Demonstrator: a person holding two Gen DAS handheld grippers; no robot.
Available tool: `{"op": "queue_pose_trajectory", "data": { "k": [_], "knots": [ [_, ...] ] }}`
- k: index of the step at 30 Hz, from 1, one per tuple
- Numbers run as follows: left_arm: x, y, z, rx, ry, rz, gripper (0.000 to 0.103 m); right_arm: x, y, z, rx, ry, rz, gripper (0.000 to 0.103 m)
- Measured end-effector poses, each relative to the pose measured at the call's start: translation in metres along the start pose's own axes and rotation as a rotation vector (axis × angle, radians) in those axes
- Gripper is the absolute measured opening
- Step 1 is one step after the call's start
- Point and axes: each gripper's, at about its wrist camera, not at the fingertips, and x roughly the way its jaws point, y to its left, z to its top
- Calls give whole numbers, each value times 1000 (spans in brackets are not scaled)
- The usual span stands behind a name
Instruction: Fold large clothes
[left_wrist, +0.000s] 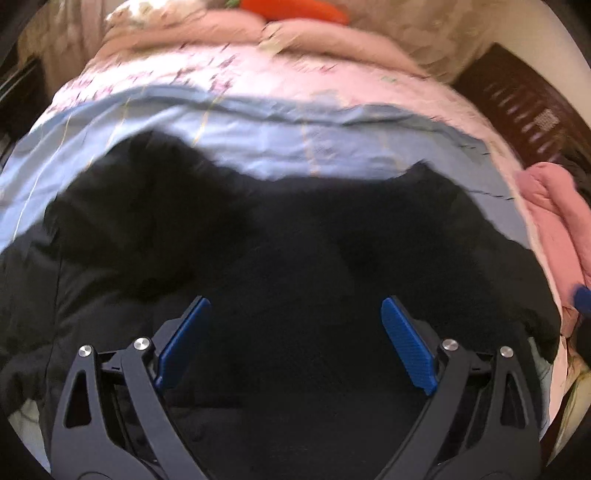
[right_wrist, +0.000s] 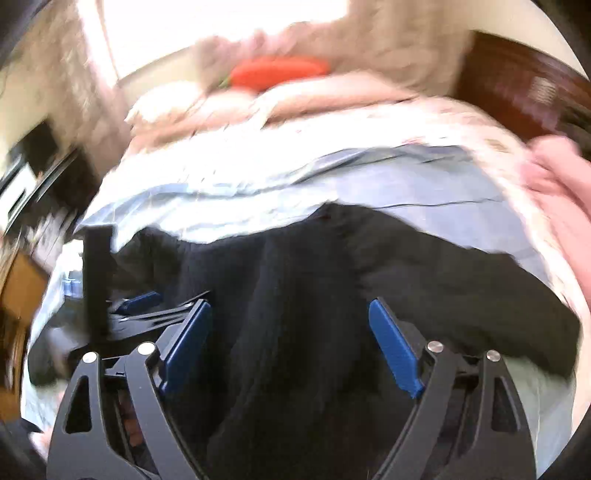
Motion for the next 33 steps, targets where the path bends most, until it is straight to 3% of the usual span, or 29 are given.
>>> {"op": "queue_pose_trajectory", "data": {
  "k": [1,4,6,9,11,14,17,19,20,23,26,29,33],
  "knots": [
    [6,6,-2,0,19,21,95,25,1,-1,-40,72,13,73],
    [25,16,-11,38,74,112,101,77,-1,-15,-58,213,49,75],
    [44,24,-21,59,114,161,101,109,-5,-26,-96,253,-3,85],
    [53,22,-25,138,67,175,101,130,0,-37,-215,232,-55,102],
    [56,23,-21,150,71,165,101,133,1,-38,-215,230,-59,102],
    [52,27,-16,129,84,144,101,122,5,-36,-233,216,-77,102],
    [32,23,-15,92,49,154,101,87,14,-37,-267,99,-54,102],
    [31,23,-17,75,50,168,101,101,12,-50,-235,194,-29,102],
    [41,20,-19,69,89,173,101,111,11,-58,-224,239,-32,102],
    [41,19,-18,36,73,186,101,108,21,-59,-283,224,-83,102],
    [11,28,-15,0,7,188,101,77,32,-46,-254,171,-78,102],
    [-36,61,-17,-77,-69,187,101,34,50,-29,-209,75,-21,102],
    [-93,137,-37,-207,-91,310,101,18,92,0,-204,50,39,102]
  ]
}}
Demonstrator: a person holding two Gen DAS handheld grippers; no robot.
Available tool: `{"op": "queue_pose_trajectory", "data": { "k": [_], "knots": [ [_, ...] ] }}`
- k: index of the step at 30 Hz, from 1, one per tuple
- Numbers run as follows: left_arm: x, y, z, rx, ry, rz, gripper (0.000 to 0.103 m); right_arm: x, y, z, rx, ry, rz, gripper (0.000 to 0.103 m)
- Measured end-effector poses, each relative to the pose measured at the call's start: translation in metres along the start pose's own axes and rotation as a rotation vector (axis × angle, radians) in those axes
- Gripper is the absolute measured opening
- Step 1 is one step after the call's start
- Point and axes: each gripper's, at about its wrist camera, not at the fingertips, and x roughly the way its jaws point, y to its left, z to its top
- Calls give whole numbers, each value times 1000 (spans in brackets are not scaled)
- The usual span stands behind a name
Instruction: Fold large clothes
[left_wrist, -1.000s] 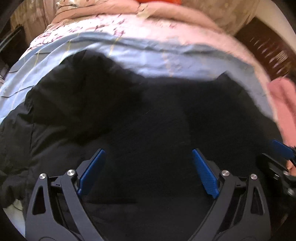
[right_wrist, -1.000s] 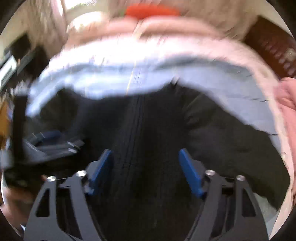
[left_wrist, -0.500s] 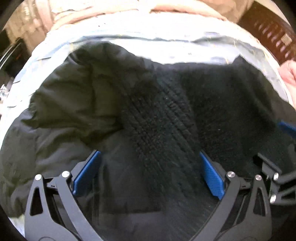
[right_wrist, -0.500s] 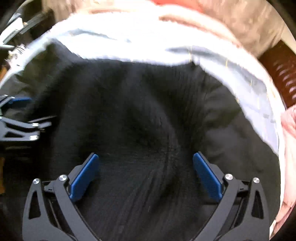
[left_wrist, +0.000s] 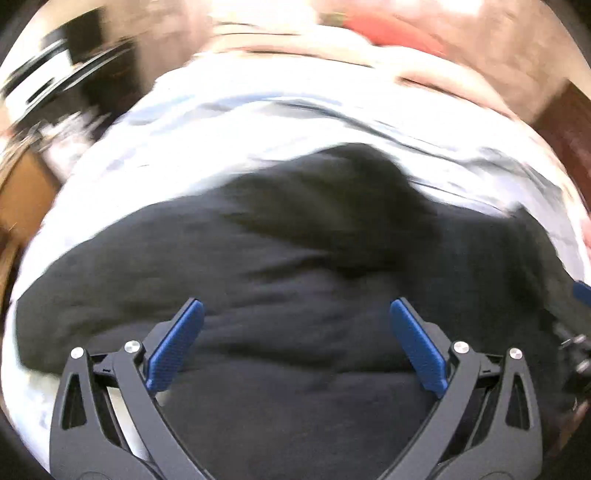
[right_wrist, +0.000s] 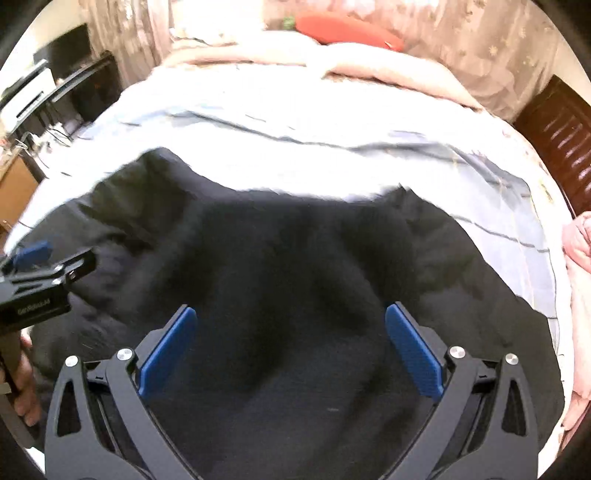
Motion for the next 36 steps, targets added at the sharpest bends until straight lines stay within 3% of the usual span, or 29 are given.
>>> {"op": "queue_pose_trajectory", "data": {
  "k": [2,4,9,17,20,24,28,31,32,34,35,36],
  "knots": [
    [-6,51,-4,-93,24,29,101,-2,20,13,4,-11,37,102],
    [-7,119,-17,-255,74,26,101,5,54,18,-11,14,71,102],
    [-11,230,-56,-587,139,-29,101,12,128,16,-76,37,125,102],
    [4,287,-108,-717,152,-108,100,25,182,-2,-134,88,130,102],
    [25,297,-110,-806,108,-207,100,31,185,-8,-125,96,129,102],
    [58,311,-103,-898,162,-221,100,44,189,-16,-140,121,122,102],
    [68,327,-100,-1014,110,-262,101,56,190,-22,-163,135,98,102],
    [65,333,-93,-1034,13,-285,100,66,185,-23,-143,153,102,102],
    [63,332,-92,-1030,-14,-287,96,68,181,-23,-130,152,102,102],
    [62,329,-84,-984,-61,-281,69,71,175,-24,-109,152,94,102],
    [63,326,-79,-948,-59,-282,38,72,170,-24,-97,152,82,102],
    [65,321,-70,-897,-49,-289,24,72,166,-24,-92,147,64,102]
  ]
}}
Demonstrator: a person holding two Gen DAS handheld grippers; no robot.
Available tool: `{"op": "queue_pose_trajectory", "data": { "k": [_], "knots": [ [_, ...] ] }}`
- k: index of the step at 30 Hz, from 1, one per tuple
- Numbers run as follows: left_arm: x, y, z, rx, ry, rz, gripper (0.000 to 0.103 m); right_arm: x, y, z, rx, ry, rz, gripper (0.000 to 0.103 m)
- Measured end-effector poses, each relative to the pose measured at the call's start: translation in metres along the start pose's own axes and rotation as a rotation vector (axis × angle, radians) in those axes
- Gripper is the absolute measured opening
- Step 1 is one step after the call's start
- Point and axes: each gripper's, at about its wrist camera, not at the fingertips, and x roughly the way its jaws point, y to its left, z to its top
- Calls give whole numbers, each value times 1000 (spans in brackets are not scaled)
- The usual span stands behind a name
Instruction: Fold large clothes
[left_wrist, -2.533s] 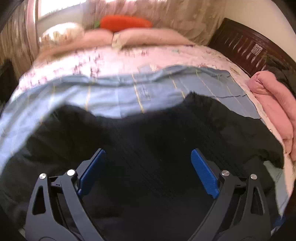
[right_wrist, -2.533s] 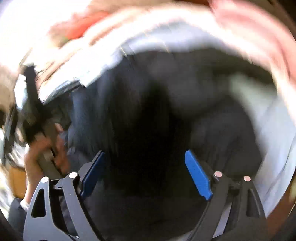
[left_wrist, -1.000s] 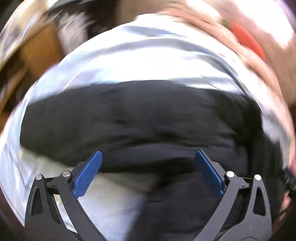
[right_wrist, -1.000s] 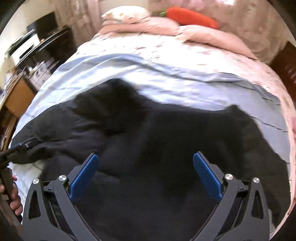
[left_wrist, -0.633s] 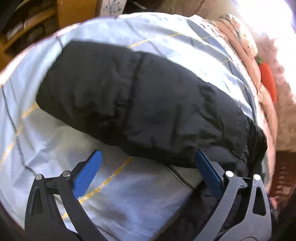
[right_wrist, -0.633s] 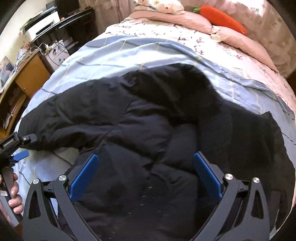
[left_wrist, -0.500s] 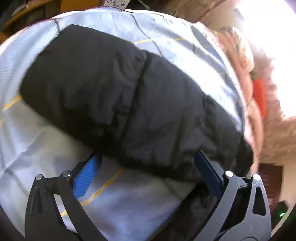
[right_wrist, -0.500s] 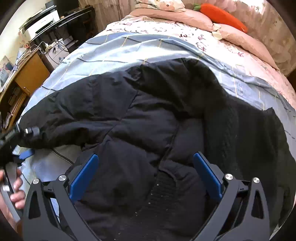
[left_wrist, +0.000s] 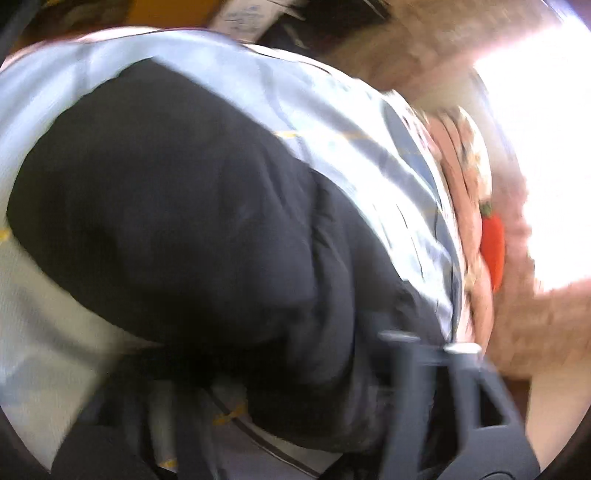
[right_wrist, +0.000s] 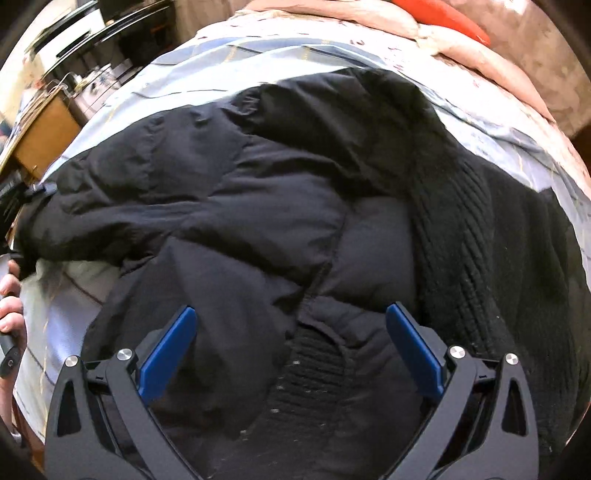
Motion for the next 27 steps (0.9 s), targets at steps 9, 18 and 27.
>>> {"op": "queue_pose_trajectory", "data": {
  "k": [9,18,27],
  "knots": [
    [-35,-146,-35,522,-162,203,8,-64,-96,-5,252,-176,-192,102],
    [-54,-382,-264,1320,-194,31,8,-121,-229,-34,598,-222,-230,102],
    [22,-342,-493,1905,-93,139,39,-123,-333,-115,836,-97,-362,102]
  ]
}}
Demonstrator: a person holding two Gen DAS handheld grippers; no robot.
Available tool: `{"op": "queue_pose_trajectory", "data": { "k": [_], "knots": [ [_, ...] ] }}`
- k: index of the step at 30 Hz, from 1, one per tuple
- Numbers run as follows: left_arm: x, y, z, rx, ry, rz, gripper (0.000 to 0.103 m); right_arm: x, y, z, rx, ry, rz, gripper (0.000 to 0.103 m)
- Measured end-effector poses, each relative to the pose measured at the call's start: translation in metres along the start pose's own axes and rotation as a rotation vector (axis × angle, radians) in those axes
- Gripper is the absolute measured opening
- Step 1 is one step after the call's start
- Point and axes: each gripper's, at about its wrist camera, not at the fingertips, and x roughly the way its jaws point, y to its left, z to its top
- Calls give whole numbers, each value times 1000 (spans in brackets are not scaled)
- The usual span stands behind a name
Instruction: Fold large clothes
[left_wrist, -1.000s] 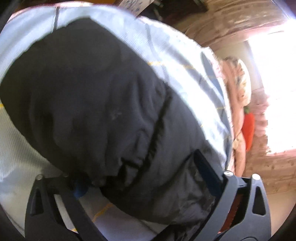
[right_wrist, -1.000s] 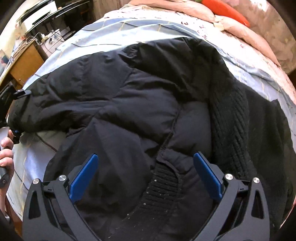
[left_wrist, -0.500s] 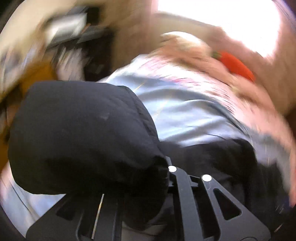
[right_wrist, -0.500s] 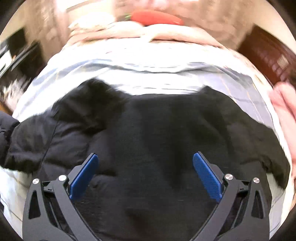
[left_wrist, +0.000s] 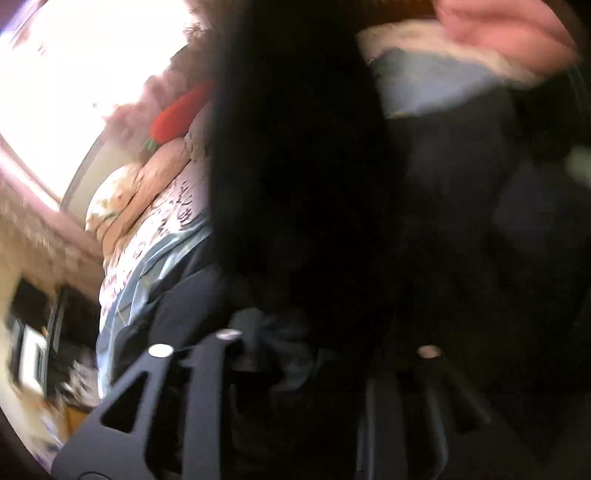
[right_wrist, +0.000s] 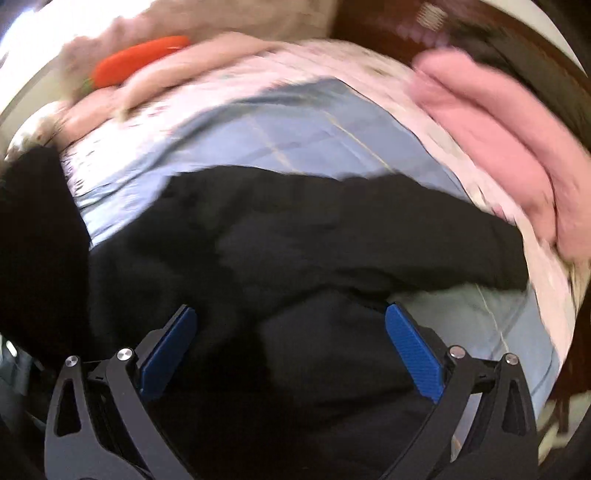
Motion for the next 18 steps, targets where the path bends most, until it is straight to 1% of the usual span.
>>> {"op": "queue_pose_trajectory", "data": {
  "k": [1,2,3,4,5,6,8,9,10,11,13,14,15,16,17,18],
  "knots": [
    [-3,-6,-3,19,-11,-8,58,7,-10,-1,29,17,-3,102],
    [-8,-7,-6,18,-26,-30,87,12,-16,-1,45,29,-6,102],
    [-13,-4,-6,2,-53,-38,101,18,-23,-1,69,45,-3,102],
    [-17,2,-6,-21,-79,-40,101,19,-24,0,78,45,8,102],
    [-24,16,-6,-59,-91,-71,101,17,-25,2,84,36,22,102],
    [-31,30,-7,-100,-90,-100,101,12,-24,4,81,12,34,102],
    [-47,61,-13,-192,-101,-123,101,0,-16,9,51,-39,60,102],
    [-52,83,-17,-250,-104,-136,101,-8,-5,13,24,-69,90,102],
    [-59,108,-22,-337,-106,-159,101,-16,8,15,-11,-87,133,102],
    [-62,123,-21,-394,-111,-174,101,-21,19,16,-40,-92,167,102],
    [-69,166,-36,-557,-133,-205,101,-39,53,18,-118,-122,264,102],
    [-68,184,-45,-608,-139,-202,101,-50,63,18,-133,-151,305,102],
    [-70,197,-51,-658,-149,-199,101,-71,80,15,-157,-215,386,102],
    [-72,207,-58,-700,-158,-216,101,-83,89,14,-173,-246,422,102],
    [-72,212,-63,-713,-156,-246,101,-94,100,13,-193,-277,449,102],
    [-71,213,-62,-704,-146,-271,101,-106,112,14,-215,-309,461,102]
  ]
}}
